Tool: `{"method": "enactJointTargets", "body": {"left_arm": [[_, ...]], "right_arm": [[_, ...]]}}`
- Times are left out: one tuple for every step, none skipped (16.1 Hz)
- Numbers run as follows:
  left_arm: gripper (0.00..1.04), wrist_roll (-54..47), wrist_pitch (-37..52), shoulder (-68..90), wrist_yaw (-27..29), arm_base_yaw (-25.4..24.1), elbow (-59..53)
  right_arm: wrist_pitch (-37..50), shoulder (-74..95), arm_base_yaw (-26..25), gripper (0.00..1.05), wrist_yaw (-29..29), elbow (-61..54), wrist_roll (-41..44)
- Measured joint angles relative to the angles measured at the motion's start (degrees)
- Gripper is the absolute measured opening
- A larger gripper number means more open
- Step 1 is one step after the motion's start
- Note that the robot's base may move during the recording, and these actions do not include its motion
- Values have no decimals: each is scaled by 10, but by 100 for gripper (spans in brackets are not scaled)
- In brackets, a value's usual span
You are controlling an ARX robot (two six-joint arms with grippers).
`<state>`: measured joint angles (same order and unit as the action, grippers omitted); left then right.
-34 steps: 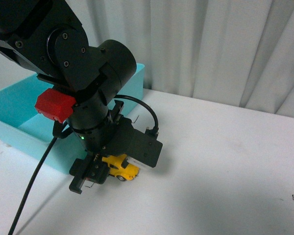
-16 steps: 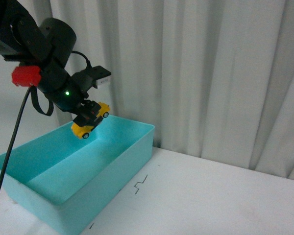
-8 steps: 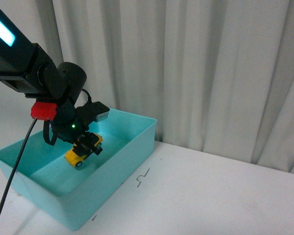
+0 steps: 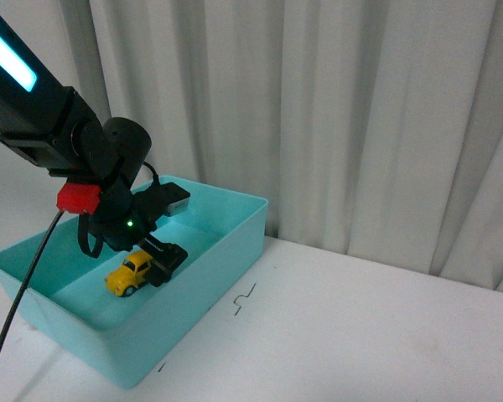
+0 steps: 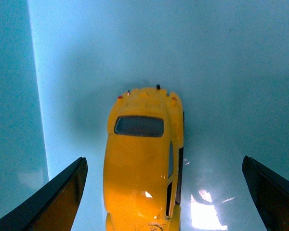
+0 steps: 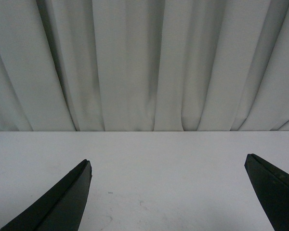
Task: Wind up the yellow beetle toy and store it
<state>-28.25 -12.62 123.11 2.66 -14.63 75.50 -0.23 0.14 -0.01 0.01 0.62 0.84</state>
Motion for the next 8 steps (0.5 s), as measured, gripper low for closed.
{"method": "enactJointTargets", "body": {"left_arm": [[98, 11, 5, -15, -17, -1, -1], [98, 14, 7, -45, -30, -1, -3], [98, 16, 18, -86, -49, -1, -12], [98, 19, 23, -129, -70, -1, -23], [98, 27, 35, -172, -89, -1, -39], [98, 32, 40, -214, -109, -1, -60], [98, 36, 41, -257, -118, 0, -87], [98, 38, 39, -301, -129, 3, -114]], "right_arm": [[0, 0, 0, 98, 0, 0, 0], [0, 0, 0, 98, 0, 0, 0], [0, 0, 0, 98, 0, 0, 0], [0, 0, 0, 98, 0, 0, 0], [0, 0, 0, 98, 0, 0, 0], [0, 0, 0, 98, 0, 0, 0], [0, 0, 0, 98, 0, 0, 0], [0, 0, 0, 98, 0, 0, 0]]}}
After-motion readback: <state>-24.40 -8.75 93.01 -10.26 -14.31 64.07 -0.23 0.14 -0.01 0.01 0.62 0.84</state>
